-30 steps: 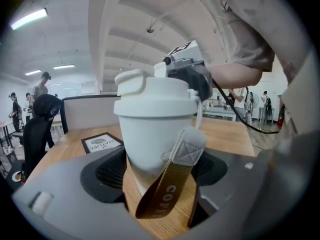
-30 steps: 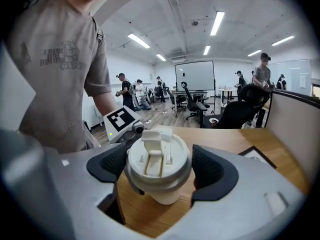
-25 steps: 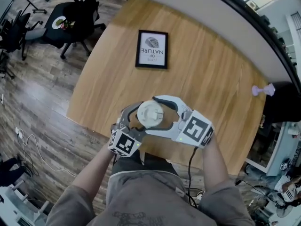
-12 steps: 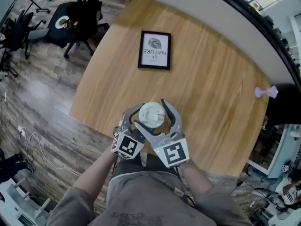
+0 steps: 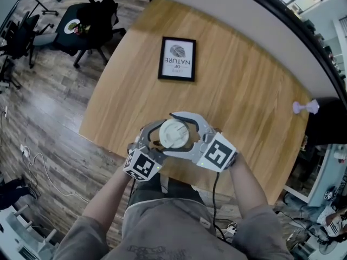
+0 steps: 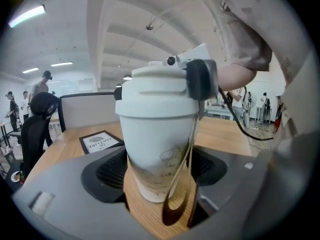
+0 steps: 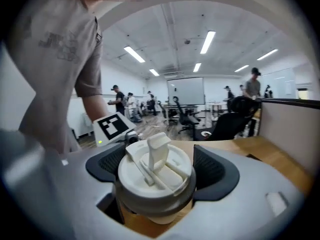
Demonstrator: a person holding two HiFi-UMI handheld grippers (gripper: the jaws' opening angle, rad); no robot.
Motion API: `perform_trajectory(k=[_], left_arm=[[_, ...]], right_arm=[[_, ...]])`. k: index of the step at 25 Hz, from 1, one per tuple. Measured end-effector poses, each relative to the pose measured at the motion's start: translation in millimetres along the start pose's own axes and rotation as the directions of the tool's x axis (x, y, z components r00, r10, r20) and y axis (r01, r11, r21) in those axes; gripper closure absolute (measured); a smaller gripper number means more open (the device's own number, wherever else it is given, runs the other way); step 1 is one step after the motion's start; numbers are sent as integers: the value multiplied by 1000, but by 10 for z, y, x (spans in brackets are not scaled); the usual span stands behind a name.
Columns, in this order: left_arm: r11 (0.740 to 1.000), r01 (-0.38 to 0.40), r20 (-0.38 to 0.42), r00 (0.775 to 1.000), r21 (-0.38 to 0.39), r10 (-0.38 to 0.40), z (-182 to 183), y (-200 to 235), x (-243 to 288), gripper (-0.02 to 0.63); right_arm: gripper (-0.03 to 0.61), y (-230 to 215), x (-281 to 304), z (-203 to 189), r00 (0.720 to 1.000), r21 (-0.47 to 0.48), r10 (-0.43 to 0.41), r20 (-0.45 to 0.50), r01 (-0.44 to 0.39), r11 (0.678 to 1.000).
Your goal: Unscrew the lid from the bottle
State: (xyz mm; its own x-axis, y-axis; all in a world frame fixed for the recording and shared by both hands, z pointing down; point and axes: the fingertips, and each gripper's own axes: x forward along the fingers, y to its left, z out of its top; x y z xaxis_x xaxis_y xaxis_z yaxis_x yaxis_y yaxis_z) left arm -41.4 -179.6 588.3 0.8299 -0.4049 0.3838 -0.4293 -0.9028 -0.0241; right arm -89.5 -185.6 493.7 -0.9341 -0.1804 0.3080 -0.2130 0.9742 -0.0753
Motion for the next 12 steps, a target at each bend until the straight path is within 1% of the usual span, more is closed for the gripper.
perform_trajectory(k=[2,3,5,6,8,12], left_arm=[[1000,21,1,1000,0,-21,-3,16,-9,247],[1000,26,3,1000,-4,-26,-4,28,-14,247],[1000,30,4,1000,-9,-30,-10,40,-14,247],[999,31,1,1000,-5,-31,-16,43,-9,248],[999,34,-1,999,6,-34,-28,39,0,248],[1000,28,6,1000,-1,-28,-50,28,-13,249]], right_arm=[[141,41,19,-22,989,-35,142,-45,-144,989],[141,51,29,-26,980,-44,189,-62,-192,980],[141,59,38,-32,969,-51,233,-81,-237,970],[141,58,39,-39,969,-54,233,-86,-238,970],[140,55,40,-64,973,-50,209,-98,-214,976],[141,35,19,-123,978,14,131,-165,-130,991]])
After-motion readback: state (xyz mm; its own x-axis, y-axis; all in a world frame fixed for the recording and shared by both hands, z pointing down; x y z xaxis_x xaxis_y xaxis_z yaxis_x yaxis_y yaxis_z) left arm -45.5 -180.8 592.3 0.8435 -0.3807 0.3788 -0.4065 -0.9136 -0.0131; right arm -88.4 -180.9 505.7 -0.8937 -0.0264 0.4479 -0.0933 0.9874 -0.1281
